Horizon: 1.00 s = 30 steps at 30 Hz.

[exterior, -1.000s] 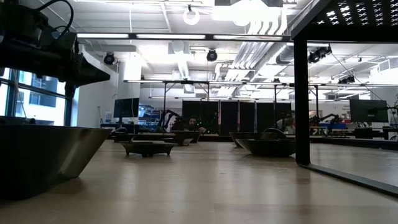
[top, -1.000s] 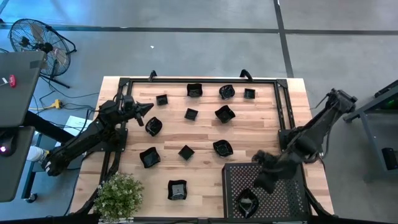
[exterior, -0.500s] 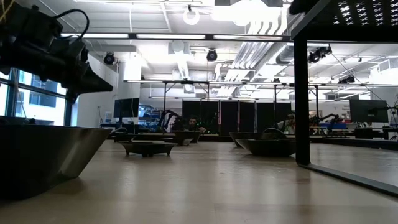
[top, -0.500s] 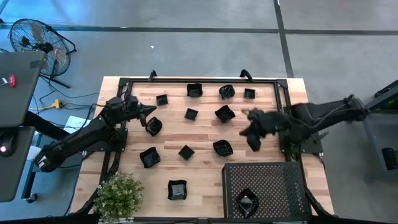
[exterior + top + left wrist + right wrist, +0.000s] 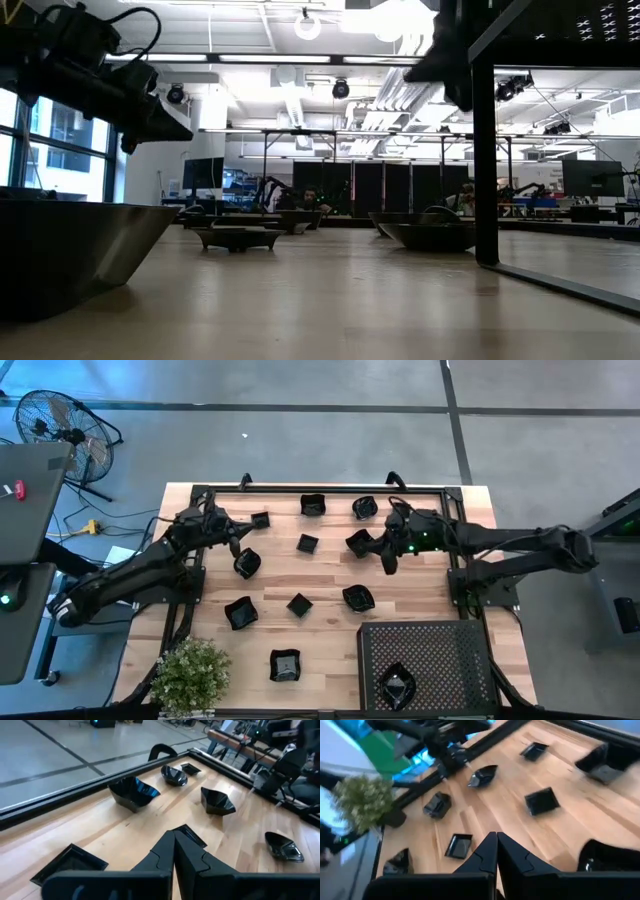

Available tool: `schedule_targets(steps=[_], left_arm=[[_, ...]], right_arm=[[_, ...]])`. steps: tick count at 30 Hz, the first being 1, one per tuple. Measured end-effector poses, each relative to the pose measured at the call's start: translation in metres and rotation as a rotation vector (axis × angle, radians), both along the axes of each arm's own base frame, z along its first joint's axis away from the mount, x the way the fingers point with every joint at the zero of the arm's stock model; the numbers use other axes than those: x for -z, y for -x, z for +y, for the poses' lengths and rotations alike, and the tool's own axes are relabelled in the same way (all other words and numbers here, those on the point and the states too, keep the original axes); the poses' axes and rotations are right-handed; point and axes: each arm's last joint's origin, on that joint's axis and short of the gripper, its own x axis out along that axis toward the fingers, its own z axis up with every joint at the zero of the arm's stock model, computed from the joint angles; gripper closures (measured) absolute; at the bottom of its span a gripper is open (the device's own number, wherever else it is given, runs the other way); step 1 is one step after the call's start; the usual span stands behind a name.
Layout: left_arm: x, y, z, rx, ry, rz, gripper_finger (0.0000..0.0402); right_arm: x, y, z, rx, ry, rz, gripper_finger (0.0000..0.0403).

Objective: Pick & Place Mini shaped plates
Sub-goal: Put the black distorted square plate on the shelf

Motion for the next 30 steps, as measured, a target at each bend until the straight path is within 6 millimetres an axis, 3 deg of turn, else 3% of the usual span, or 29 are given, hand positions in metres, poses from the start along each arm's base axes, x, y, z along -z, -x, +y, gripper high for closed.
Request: schedule_targets(steps=[9,16,20,25,30], left_arm=[[0.007,-0.009,0.008,-0.005,0.065,0.076,0.0401],[0.011,-0.013,0.011,-0.005,0.078,0.092,0.0401],[0.011,-0.013,0.012,-0.006,0.076,0.09,0.0401],[0.011,-0.013,0.012,-0.006,0.076,0.09,0.0401],[0.011,-0.013,0.012,-0.006,0.076,0.09,0.0401]], right_arm=[[0.06,0.023,-0.039,0.379,-0.205,0.29,0.0383],[0.09,0.016,-0.058,0.445,-0.24,0.416,0.0303],[0.106,0.007,-0.064,0.46,-0.192,0.465,0.0278],[0.121,-0.003,-0.068,0.437,-0.204,0.468,0.0282],[0.132,-0.004,-0.069,0.439,-0.222,0.508,0.0325]])
